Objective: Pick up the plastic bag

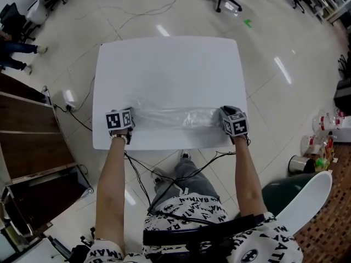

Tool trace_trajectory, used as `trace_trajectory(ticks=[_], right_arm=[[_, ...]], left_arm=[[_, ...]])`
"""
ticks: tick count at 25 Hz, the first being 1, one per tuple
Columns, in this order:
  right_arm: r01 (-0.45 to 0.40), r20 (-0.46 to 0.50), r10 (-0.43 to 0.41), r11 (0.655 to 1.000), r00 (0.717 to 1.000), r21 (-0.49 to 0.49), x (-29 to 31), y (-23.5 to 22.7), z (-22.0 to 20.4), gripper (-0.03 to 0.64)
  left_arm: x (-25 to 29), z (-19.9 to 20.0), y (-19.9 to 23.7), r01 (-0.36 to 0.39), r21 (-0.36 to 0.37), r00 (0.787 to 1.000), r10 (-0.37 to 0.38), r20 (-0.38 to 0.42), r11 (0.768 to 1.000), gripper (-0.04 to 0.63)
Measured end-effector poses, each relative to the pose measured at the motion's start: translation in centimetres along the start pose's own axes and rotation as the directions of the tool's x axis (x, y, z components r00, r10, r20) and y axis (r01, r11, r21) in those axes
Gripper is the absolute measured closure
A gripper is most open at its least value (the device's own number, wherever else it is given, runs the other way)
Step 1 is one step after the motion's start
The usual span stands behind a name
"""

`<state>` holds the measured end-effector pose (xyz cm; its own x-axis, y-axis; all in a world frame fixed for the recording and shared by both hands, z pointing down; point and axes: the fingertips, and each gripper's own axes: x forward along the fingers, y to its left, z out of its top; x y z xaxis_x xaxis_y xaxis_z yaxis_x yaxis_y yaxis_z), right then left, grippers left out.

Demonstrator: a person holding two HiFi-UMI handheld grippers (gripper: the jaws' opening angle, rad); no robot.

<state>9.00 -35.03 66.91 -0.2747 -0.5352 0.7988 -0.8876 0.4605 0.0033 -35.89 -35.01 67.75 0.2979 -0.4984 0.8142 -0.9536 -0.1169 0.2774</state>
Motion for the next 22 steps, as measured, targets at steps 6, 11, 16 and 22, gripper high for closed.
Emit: trace_trajectory(ticks=[6, 11, 16, 22], right_arm=[[-0.007, 0.12, 0.01, 1.0, 0.993, -0.027, -3.8, 1.5, 2.5, 0.509], [-0.054, 0.012, 0.055, 0.995, 0.998, -0.086, -4.6, 4.8, -2.4, 0.509], [-0.021, -0.043, 0.019, 0.998, 0.999, -0.059, -4.1, 4.5, -5.4, 0.509], [-0.028, 0.015, 0.029, 0.999, 0.999, -0.041, -4.7, 4.4, -3.7, 0.508]], left_arm=[[-5.7, 2.2, -3.2, 0.227, -0.087, 0.961, -0.208, 0.185, 0.97, 0.592], [-6.9, -4.7, -1.1, 0.127, -0.075, 0.987, -0.119, 0.109, 0.989, 0.592], [-5.7, -9.1, 0.4, 0.008, -0.036, 1.0, -0.008, -0.002, 0.999, 0.592], [-6.4, -8.2, -0.2, 0.058, -0.059, 0.997, -0.056, 0.048, 0.997, 0.592]])
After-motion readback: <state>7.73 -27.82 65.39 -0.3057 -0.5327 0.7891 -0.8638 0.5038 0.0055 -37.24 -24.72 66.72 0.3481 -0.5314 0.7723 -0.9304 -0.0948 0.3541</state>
